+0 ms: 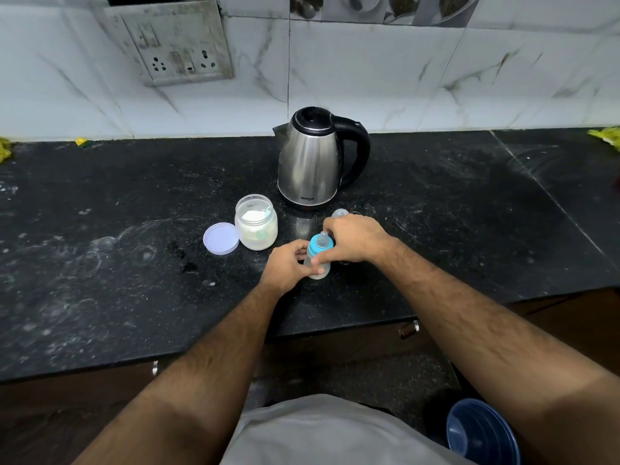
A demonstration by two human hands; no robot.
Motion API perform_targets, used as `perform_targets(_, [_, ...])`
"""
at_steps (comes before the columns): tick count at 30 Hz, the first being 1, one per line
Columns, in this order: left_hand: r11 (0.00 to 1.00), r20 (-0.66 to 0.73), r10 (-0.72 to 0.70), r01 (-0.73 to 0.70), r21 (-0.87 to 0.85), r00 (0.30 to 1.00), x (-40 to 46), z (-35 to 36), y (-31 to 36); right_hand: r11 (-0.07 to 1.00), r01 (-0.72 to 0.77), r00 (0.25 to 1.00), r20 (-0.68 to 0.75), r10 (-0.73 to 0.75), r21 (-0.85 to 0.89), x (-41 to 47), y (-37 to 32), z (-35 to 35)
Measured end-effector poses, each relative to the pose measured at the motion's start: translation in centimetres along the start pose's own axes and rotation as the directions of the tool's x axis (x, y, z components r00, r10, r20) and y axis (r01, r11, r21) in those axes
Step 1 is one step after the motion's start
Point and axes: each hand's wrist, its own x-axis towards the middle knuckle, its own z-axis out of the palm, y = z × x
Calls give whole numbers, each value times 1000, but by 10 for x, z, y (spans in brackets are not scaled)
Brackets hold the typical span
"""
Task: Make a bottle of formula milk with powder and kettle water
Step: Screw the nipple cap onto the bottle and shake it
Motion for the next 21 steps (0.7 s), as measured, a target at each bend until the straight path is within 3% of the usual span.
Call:
perform_targets(4, [1000, 19, -13, 13, -2, 1000, 0, 0, 2, 987, 102, 993, 47, -109, 122, -1, 3, -3])
perform_targets(11, [1000, 16, -14, 14, -2, 1000, 0, -1, 0, 1000, 9, 999, -48, -10, -18, -2, -7, 0])
perform_targets(17, [1000, 22, -10, 10, -4, 1000, 0, 0, 3, 988, 117, 989, 78, -126, 101, 3, 5, -4])
perform_targets(21, [1000, 17, 8, -9, 17, 1000, -1, -1, 1, 993, 92, 996, -17, -91, 69, 0, 0, 6])
